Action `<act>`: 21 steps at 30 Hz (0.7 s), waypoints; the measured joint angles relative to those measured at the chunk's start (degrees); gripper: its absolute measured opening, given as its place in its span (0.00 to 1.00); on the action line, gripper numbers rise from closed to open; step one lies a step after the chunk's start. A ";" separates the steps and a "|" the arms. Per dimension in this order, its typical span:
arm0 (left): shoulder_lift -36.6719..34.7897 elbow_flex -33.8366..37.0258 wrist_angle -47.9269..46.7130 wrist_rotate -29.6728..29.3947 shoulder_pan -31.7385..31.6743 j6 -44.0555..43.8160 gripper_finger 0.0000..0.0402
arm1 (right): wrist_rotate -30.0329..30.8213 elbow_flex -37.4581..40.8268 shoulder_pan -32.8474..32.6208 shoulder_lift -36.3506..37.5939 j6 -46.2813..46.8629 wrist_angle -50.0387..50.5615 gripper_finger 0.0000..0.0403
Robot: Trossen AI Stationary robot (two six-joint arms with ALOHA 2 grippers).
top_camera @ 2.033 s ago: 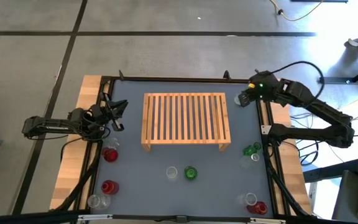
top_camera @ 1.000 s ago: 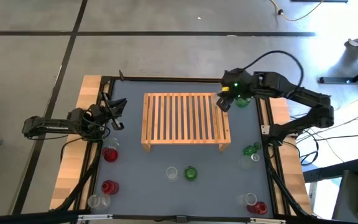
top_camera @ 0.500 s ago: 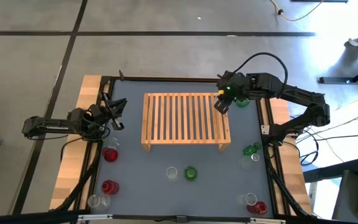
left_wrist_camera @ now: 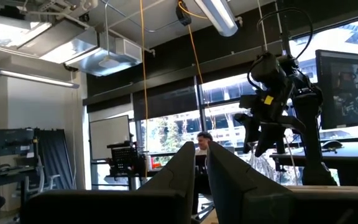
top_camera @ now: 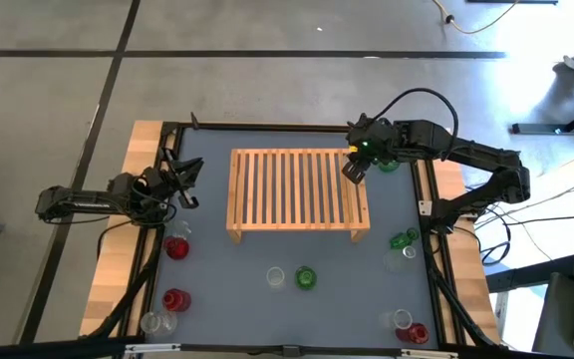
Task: Sort vases onto shelf
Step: Put the transparent bottle on the shelf
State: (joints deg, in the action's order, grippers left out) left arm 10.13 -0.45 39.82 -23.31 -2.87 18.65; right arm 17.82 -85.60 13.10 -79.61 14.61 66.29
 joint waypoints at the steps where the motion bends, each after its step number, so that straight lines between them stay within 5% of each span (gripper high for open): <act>1: -0.01 0.00 0.08 0.00 0.00 0.00 0.09 | -0.02 0.00 0.00 0.02 -0.04 0.07 0.35; 21: 0.00 0.00 0.14 0.00 0.00 0.00 0.09 | 0.10 -2.75 0.02 0.12 -0.02 3.94 0.35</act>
State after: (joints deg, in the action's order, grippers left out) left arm 10.13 -0.45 39.97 -23.31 -2.87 18.65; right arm 17.92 -88.36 13.13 -79.50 14.59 70.23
